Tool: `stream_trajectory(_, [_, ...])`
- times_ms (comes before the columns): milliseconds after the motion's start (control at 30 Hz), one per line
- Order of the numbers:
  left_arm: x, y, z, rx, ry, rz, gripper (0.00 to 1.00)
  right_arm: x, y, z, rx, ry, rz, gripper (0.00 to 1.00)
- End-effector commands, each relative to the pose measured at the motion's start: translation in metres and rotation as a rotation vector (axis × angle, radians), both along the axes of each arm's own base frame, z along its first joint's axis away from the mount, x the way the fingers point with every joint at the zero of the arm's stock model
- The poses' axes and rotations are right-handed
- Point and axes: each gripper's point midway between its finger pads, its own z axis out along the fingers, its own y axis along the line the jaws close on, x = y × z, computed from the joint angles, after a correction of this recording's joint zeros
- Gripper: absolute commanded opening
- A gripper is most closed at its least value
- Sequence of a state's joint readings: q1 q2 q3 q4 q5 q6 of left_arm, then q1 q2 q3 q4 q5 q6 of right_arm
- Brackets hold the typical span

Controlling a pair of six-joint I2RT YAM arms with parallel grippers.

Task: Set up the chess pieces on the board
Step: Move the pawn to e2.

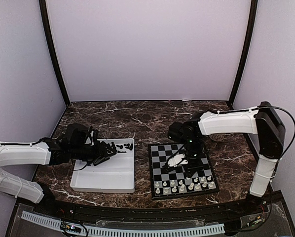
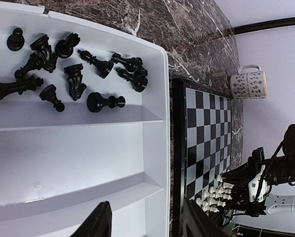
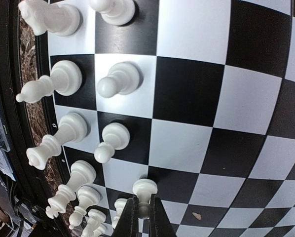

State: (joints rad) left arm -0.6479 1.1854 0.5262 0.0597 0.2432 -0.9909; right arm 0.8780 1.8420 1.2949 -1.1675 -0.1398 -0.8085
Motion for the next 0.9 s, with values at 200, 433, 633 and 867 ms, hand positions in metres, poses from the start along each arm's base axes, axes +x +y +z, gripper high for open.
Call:
stream_trajectory(200, [0.002,0.0,0.0,-0.009,-0.005,0.003,0.51,-0.021,-0.003,-0.006,-0.023,0.084,0.026,0.02])
stream_trajectory(433, [0.001,0.001,-0.001,-0.004,-0.005,0.001,0.51,-0.025,-0.004,-0.008,-0.032,0.098,0.029,0.02])
stream_trajectory(633, [0.001,-0.001,-0.002,-0.004,-0.002,-0.004,0.51,-0.024,-0.002,-0.008,-0.028,0.085,0.03,0.09])
stream_trajectory(867, [0.002,-0.001,-0.002,0.0,-0.005,-0.008,0.51,-0.018,0.001,-0.001,-0.015,0.052,0.029,0.18])
